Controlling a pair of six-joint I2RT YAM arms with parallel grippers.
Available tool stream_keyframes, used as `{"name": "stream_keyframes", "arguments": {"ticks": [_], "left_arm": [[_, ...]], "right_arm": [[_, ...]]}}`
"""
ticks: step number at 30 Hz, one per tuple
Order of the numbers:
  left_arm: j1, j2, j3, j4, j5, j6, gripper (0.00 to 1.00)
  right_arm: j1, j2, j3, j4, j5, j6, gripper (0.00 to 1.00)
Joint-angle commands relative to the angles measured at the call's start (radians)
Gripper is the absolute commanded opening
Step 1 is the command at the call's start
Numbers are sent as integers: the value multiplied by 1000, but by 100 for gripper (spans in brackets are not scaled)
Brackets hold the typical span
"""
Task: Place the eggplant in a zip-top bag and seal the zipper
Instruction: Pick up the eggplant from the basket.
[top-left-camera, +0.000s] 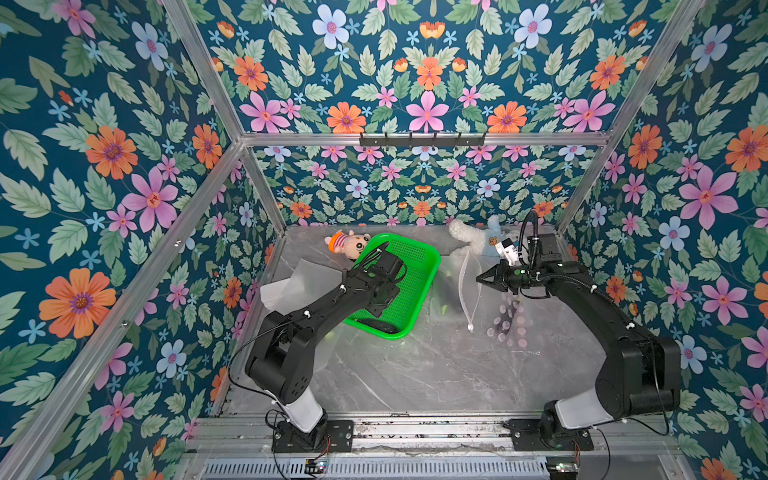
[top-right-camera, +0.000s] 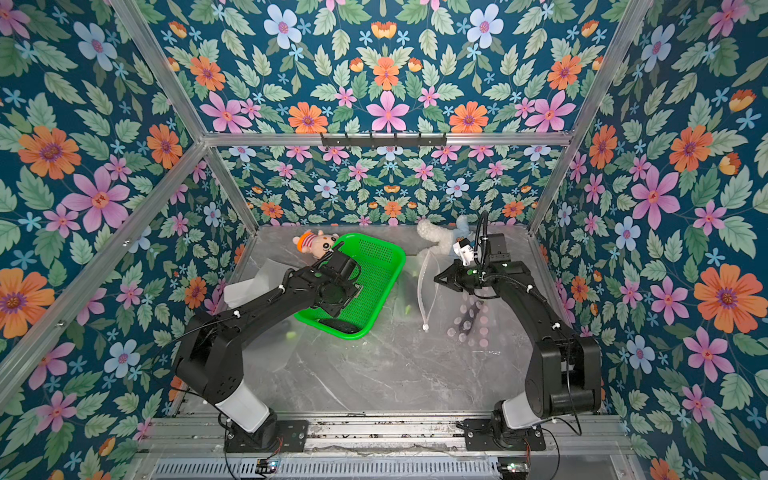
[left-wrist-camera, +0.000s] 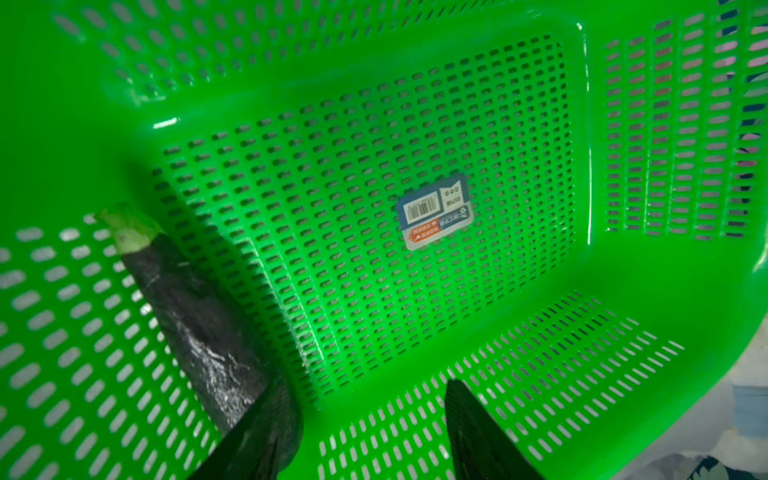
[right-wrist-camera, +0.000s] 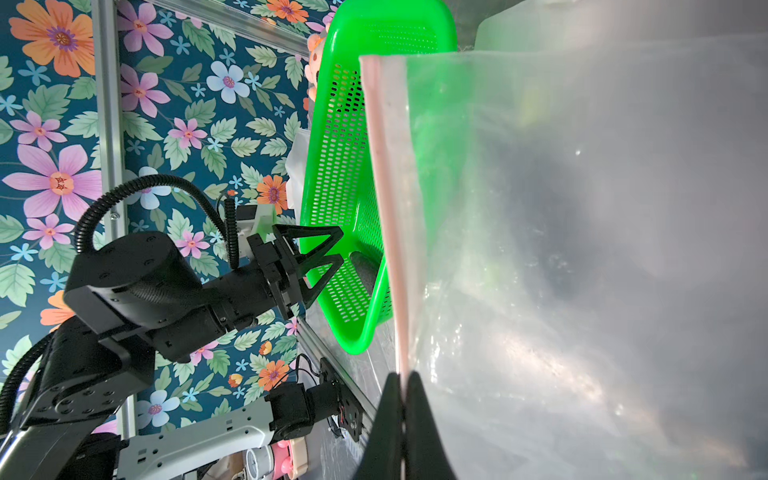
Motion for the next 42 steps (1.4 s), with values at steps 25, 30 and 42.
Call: {"name": "stream_keyframes", "arguments": {"ticks": [25,30,42], "left_arm": [[-27,294,264,-460,-95,-96,67],[-26,317,234,-446,-86,-89,68],[-15,377,166,-315,-7,-48,52]], "right_arm": [[-19,-47,-99,83,-59,-23,0],[-19,-47,-102,81,-62,-29,0],[-20,-44,-98,66,-68,-41,0]]}}
